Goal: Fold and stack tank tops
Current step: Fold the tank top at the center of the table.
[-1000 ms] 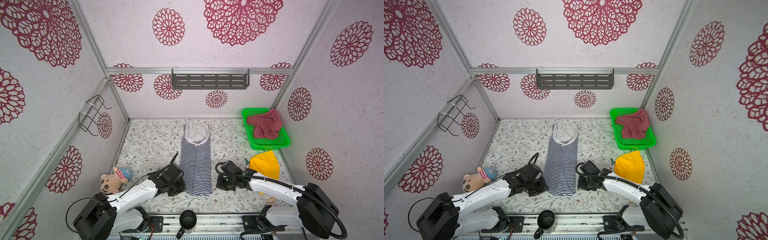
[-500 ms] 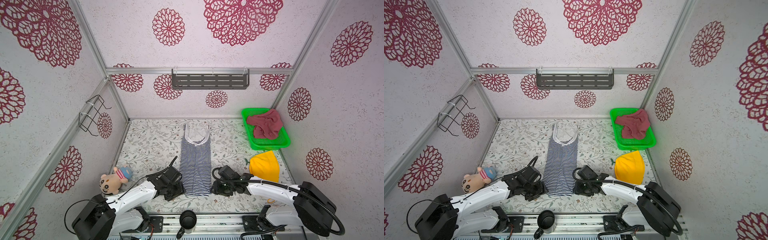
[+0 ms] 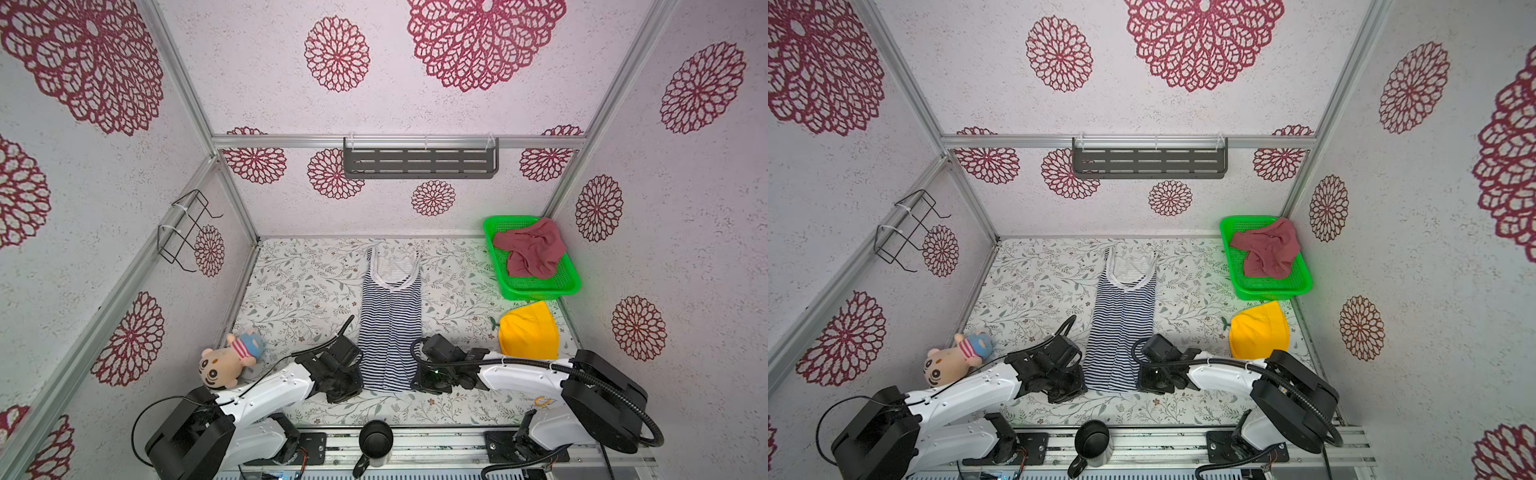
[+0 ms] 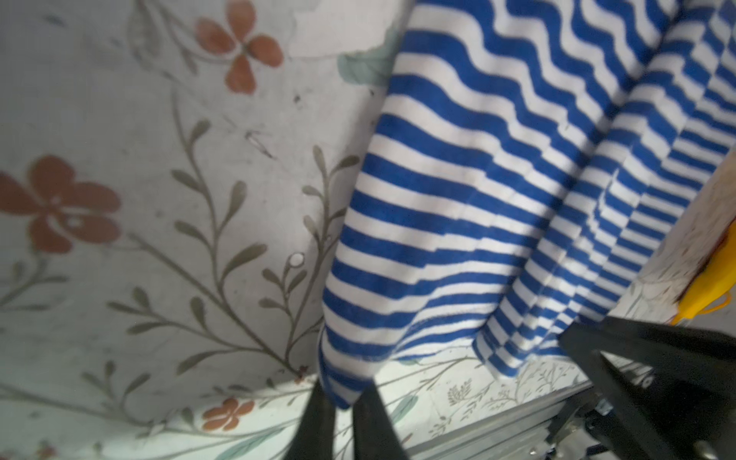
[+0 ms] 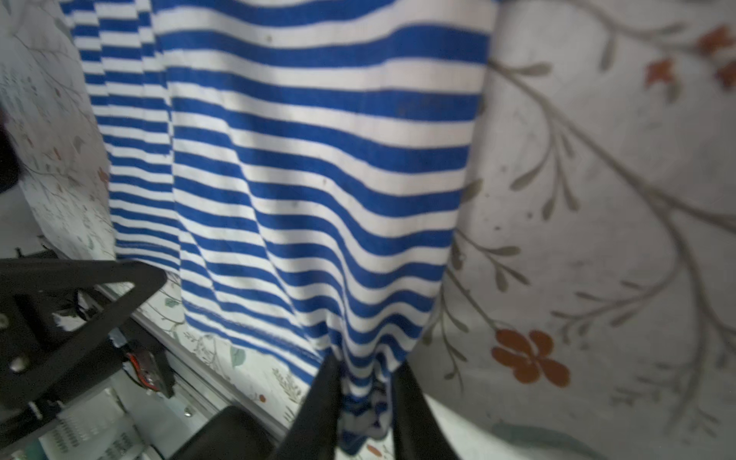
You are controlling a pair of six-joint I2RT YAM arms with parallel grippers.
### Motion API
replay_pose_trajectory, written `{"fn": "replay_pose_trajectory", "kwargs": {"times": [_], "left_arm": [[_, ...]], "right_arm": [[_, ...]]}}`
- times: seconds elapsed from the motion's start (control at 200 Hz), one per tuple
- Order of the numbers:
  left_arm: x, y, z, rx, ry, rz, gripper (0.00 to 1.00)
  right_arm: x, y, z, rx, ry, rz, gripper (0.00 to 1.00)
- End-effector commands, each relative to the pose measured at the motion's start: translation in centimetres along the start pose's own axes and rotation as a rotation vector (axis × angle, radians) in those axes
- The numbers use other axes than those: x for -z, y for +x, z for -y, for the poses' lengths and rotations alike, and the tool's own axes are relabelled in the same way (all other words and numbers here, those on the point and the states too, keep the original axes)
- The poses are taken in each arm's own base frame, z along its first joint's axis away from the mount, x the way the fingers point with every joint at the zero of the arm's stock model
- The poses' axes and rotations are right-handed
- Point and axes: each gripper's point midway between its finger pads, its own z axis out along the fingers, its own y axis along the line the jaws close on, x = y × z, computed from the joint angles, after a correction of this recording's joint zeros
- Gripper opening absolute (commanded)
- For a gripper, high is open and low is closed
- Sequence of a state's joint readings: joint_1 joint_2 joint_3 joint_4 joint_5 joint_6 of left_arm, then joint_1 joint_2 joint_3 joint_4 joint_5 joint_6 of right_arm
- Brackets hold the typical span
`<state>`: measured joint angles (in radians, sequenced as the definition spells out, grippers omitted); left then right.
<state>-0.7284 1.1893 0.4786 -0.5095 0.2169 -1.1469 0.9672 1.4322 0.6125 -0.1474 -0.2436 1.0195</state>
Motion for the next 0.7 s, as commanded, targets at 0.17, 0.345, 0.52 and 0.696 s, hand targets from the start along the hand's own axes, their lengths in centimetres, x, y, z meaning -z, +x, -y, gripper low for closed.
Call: {"fn": "replay_pose_trajectory", "kwargs": {"times": [0.17, 0.345, 0.52, 0.696], "left_arm": [[2.6, -1.8, 2.0, -0.018, 0.032, 0.087, 0.0], [3.6, -2.7, 3.4, -0.029, 0.06, 0.12, 0.0], [3.9, -5.0, 5.0, -0.015, 0.117, 0.167, 0.0], [4.4, -8.8, 7.3, -0.052, 0.147, 0.198, 0.0]], "right_arm": [[3.2, -1.9, -0.5, 0.026, 0.068, 0.04, 0.11], [4.6, -3.9, -0.5, 0.044, 0.08, 0.058, 0.11], [5.6, -6.9, -0.9, 0.07, 0.076, 0.091, 0.11], [6.0, -10.2, -1.8, 0.11, 0.076, 0.108, 0.12]]}}
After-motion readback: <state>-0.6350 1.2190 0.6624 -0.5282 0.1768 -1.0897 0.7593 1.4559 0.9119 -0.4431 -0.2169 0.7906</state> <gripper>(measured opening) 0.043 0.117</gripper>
